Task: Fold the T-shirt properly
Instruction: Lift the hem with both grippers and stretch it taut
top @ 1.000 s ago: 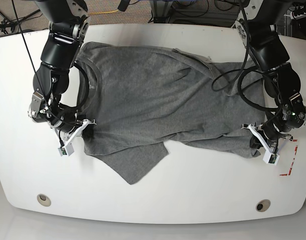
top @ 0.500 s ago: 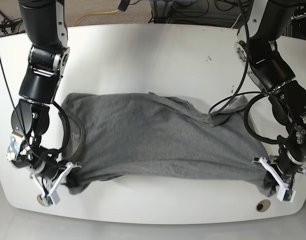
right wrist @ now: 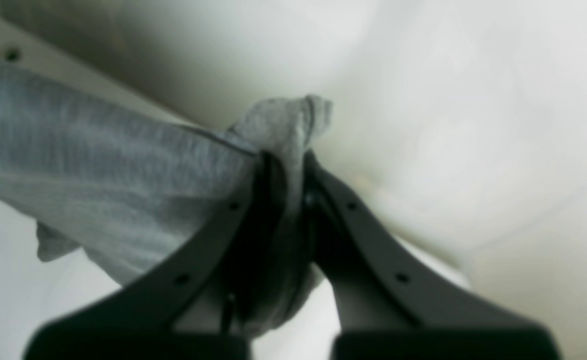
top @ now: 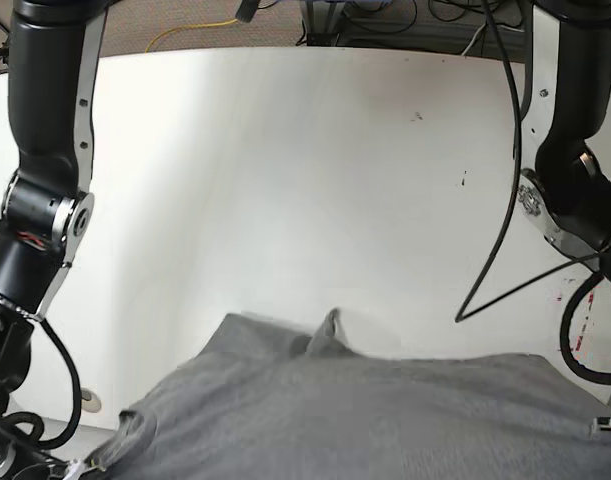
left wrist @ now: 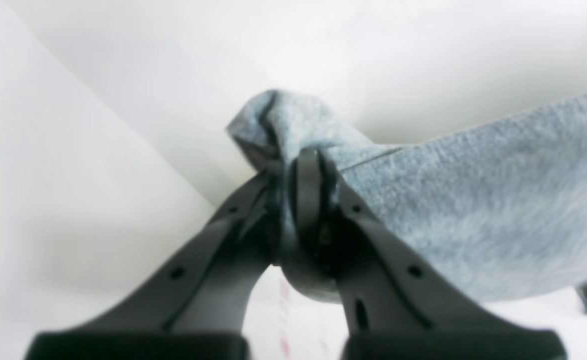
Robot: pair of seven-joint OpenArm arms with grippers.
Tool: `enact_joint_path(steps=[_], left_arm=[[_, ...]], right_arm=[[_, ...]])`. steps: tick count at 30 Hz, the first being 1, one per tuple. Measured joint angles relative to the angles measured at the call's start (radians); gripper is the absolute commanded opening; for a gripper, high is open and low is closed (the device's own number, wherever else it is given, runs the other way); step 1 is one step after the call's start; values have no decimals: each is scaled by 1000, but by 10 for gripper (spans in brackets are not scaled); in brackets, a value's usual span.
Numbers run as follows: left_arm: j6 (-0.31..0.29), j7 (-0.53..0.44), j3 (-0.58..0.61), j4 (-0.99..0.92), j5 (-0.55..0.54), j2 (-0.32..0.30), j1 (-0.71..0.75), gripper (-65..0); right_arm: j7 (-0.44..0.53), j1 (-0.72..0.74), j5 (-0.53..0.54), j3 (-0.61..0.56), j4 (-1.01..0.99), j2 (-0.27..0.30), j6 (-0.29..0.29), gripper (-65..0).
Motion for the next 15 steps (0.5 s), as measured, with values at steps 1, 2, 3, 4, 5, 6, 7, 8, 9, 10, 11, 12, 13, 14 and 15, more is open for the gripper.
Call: enact_joint_path(steps=[1, 2, 3, 4, 5, 6, 7, 8, 9, 10, 11, 12, 13, 14, 15], left_arm=[[0, -1, -3, 4, -2, -7, -24, -650], [0, 4, -2, 9, -8, -15, -32, -650], [-1, 24, 3, 10, -20, -26, -36, -650], [-2, 32, 3, 11, -23, -31, -36, -650], [-2, 44, 3, 11, -23, -29, -34, -650], [-14, 49, 3, 10, -23, -28, -29, -650], [-30, 48, 3, 10, -23, -27, -18, -650], [-39, 42, 5, 12, -26, -27, 10, -650], [-39, 42, 5, 23, -21, -27, 45, -650], [-43, 49, 3, 35, -22, -27, 73, -650], [-41, 52, 3, 53, -14, -25, 112, -650], [-42, 58, 3, 66, -11, -20, 158, -650], [-41, 60, -1, 78, -10, -13, 195, -650], [-42, 60, -2, 87, -11, -8, 224, -650], [-42, 60, 0, 102, -7, -2, 263, -650]], right_arm=[[-26, 21, 4, 2, 11, 11, 0, -650], [-34, 29, 7, 5, 22, 16, 2, -650], [-41, 29, 6, 10, 38, 24, 2, -650], [-46, 25, 10, 10, 55, 33, 2, -650], [-49, 9, 14, 10, 73, 43, 2, -650], [-52, -10, 18, 13, 86, 47, 2, -650], [-52, -35, 16, 15, 100, 49, 2, -650], [-57, -76, 13, 23, 120, 45, 0, -650], [-64, -124, 21, 46, 149, 39, -3, -650], [-63, -166, 40, 66, 169, 34, 2, -650], [-60, -217, 61, 92, 198, 29, 0, -650], [-61, -277, 75, 113, 219, 31, 1, -650], [-68, -325, 80, 127, 231, 35, 0, -650], [-75, -365, 87, 137, 238, 34, 2, -650], [-70, -410, 88, 154, 254, 32, -1, -650]])
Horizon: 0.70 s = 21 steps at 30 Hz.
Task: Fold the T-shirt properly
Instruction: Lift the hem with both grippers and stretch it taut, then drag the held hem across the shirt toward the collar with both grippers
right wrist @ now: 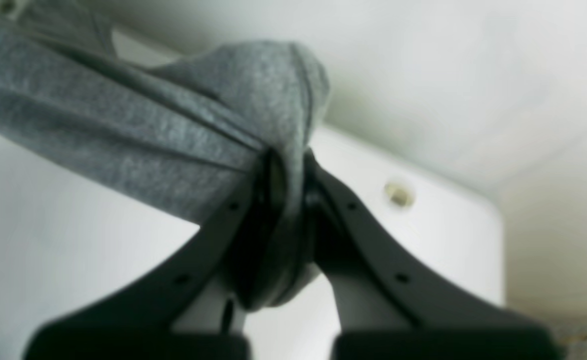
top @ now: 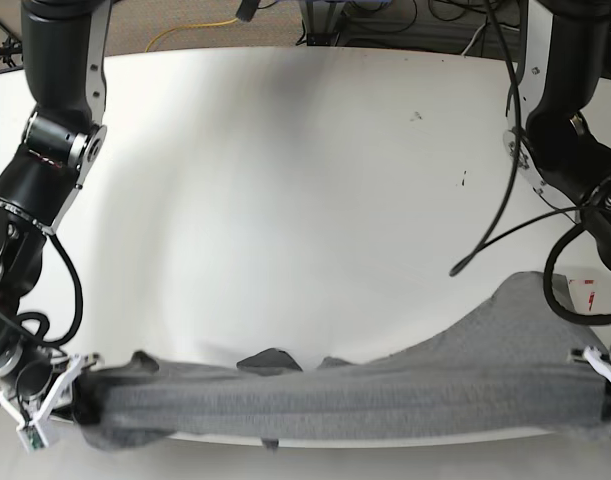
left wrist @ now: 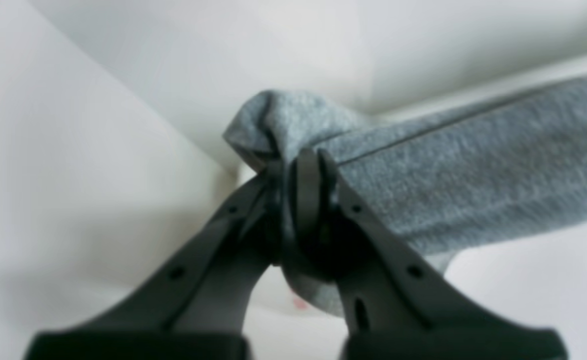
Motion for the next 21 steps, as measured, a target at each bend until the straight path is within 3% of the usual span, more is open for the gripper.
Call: enact_joint_path(steps=[3, 11, 21], left_arm=[[-1, -16, 10, 38, -16, 11, 117, -650], [1, -4, -51, 88, 2, 58, 459, -650], [0, -54, -56, 96, 8, 76, 789, -650]], right_arm=[[-6, -131, 11, 51, 43, -9, 0, -650], [4, -460, 14, 130, 116, -98, 0, -650], [0, -678, 5, 195, 127, -128, -5, -650]])
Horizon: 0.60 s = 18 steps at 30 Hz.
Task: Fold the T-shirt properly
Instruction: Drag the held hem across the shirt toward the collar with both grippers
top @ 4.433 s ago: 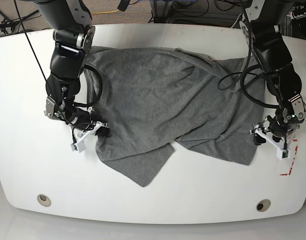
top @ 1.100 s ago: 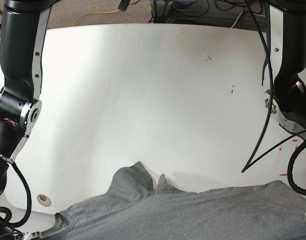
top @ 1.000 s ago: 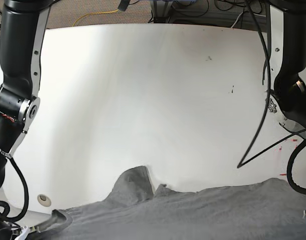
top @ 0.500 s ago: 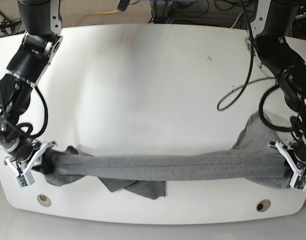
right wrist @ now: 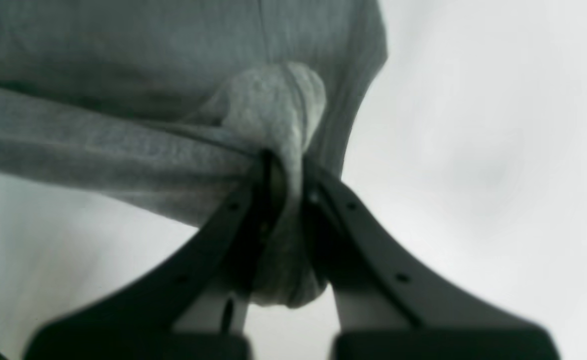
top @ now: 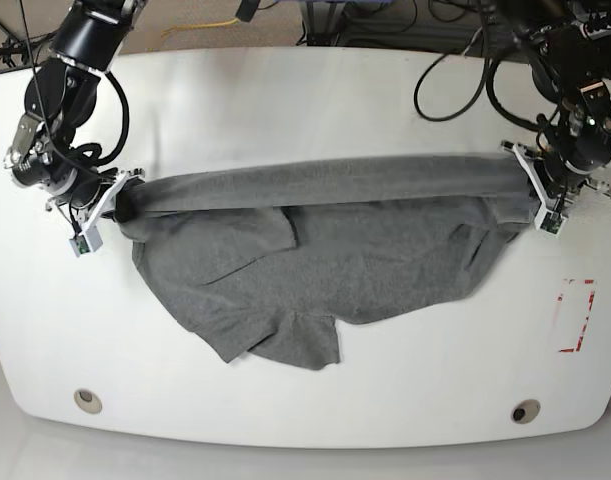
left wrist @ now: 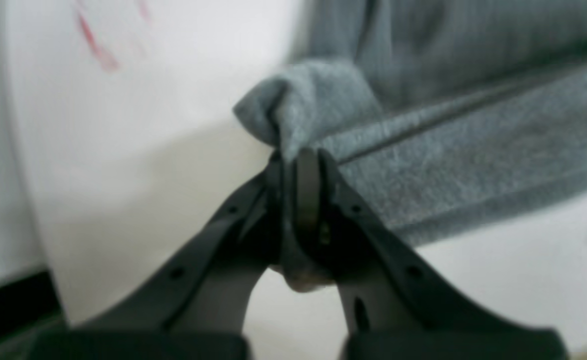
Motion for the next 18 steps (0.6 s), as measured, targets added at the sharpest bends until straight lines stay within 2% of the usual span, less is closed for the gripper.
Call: enact_joint_path(steps=[12, 18], left_arm=[[0, -13, -2, 3, -4, -3, 173, -650], [0, -16, -63, 3, -13, 0, 220, -650]], right_arm=[[3, -152, 3, 2, 2, 5, 0, -650], [6, -189, 6, 2, 2, 2, 0, -650]])
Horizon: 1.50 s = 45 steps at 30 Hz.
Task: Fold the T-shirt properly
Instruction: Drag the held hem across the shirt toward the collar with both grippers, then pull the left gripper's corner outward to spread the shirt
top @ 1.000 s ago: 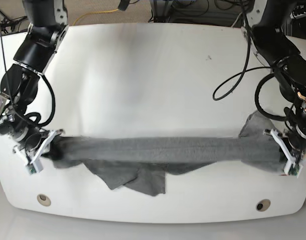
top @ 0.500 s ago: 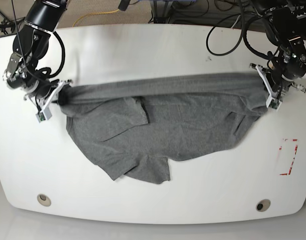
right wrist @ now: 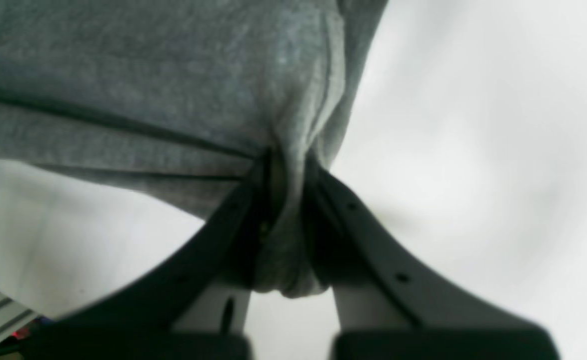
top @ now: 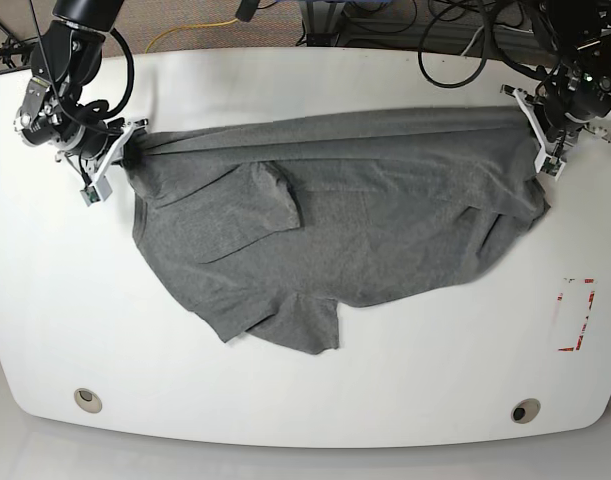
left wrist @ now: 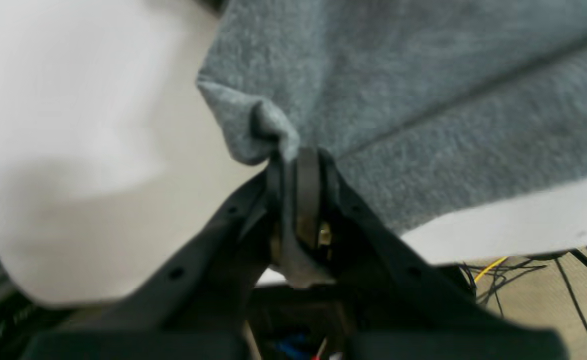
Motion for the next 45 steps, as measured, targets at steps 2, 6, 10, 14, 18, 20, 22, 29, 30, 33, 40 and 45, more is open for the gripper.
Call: enact_joint_path(steps=[2, 6, 10, 14, 18, 20, 22, 29, 30, 33, 40, 45], left_arm=[[0, 0, -3, 0, 2, -2, 2, -644], [0, -11, -3, 0, -3, -5, 32, -583], [0, 4, -4, -1, 5, -3, 51, -568], [0, -5, -3, -1, 5, -6, 52, -531], [0, -2, -1, -1, 16, -5, 56, -322], [0, -3, -1, -1, 16, -5, 53, -249], [0, -3, -2, -1, 16, -5, 51, -242], [0, 0, -4, -2, 16, -5, 46, -237], [-1, 6, -4, -4, 13, -5, 37, -237], [0, 7, -5, -12, -48, -7, -1, -239], [3, 16, -5, -94, -63, -3, -77, -240], [3, -2, -3, -166, -63, -6, -112, -242]], right_arm=[[0, -6, 5, 0, 0, -2, 0, -650], [3, -29, 4, 0, 0, -2, 0, -650], [1, -36, 3, 0, 0, -4, 0, -650], [4, -49, 33, 5, 0, -17, 0, -645], [0, -62, 50, 18, 0, -19, 0, -642], [0, -61, 66, 18, 0, -19, 0, -642], [1, -59, 83, 18, 0, -19, -1, -642], [1, -58, 81, 18, 0, -20, 0, -642], [0, -58, 80, 19, 0, -23, -1, -642], [0, -59, 81, 20, 0, -33, 0, -642], [0, -60, 80, 22, 0, -69, -2, -642], [1, -56, 81, 23, 0, -69, -3, -642]])
